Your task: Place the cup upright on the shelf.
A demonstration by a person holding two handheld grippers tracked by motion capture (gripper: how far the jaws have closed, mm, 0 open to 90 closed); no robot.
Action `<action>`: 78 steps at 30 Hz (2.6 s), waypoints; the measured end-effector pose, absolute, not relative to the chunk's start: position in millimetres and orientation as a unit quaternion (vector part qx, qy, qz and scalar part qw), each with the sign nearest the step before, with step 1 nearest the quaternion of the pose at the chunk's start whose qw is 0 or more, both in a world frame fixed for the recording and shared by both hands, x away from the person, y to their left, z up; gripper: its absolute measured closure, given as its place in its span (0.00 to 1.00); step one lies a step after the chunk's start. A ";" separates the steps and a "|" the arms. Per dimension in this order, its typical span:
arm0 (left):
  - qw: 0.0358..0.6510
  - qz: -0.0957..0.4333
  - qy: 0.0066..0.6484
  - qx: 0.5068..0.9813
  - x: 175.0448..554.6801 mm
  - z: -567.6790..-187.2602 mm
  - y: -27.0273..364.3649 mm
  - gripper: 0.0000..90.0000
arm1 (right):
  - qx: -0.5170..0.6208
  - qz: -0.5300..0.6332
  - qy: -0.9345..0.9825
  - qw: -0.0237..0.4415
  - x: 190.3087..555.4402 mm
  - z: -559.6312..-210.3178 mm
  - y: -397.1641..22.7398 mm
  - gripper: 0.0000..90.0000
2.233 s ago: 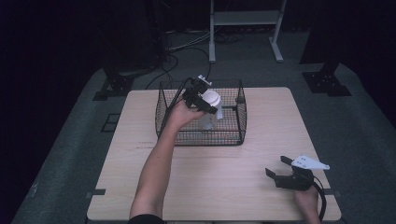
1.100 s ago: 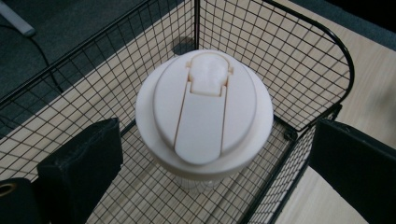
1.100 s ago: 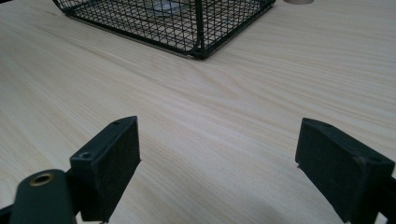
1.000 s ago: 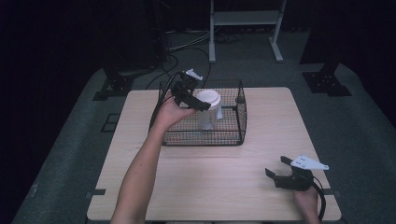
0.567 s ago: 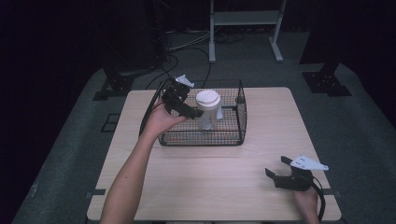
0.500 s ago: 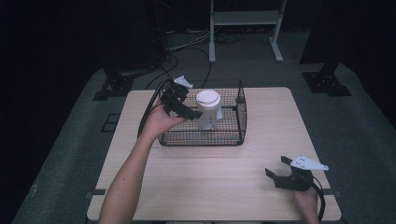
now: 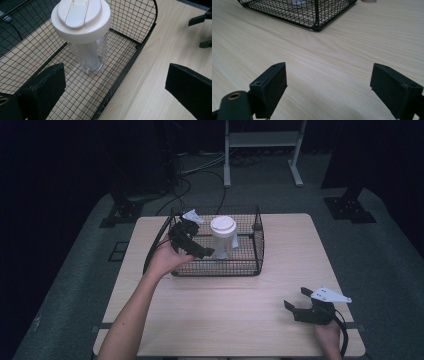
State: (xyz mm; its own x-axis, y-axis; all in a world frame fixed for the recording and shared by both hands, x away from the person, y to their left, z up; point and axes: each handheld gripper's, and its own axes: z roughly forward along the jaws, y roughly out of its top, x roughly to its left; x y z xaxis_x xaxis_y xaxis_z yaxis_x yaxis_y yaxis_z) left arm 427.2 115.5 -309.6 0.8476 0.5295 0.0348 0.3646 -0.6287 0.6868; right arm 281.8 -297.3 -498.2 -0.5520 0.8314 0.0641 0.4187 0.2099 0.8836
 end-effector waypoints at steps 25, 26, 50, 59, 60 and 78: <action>0.352 0.112 0.247 0.896 398.5 -328.8 133.4 0.02 | 0.418 0.466 0.747 0.224 281.1 -498.2 -296.6 0.14; 0.353 0.109 0.248 0.896 397.3 -329.6 133.6 0.02 | 0.418 0.466 0.747 0.225 281.2 -498.3 -296.6 0.14; 0.357 0.094 0.237 0.899 371.2 -361.9 135.7 0.02 | 0.423 0.462 0.747 0.223 281.7 -498.3 -296.6 0.14; 0.358 0.088 0.237 0.899 366.4 -371.4 136.5 0.02 | 0.423 0.462 0.747 0.223 281.6 -498.2 -296.5 0.14; 0.357 0.088 0.237 0.899 366.0 -372.5 137.0 0.02 | 0.424 0.462 0.747 0.223 281.6 -498.3 -296.5 0.14; 0.369 0.078 0.242 0.894 351.7 -397.6 149.3 0.02 | 0.423 0.462 0.747 0.224 281.3 -498.2 -296.3 0.14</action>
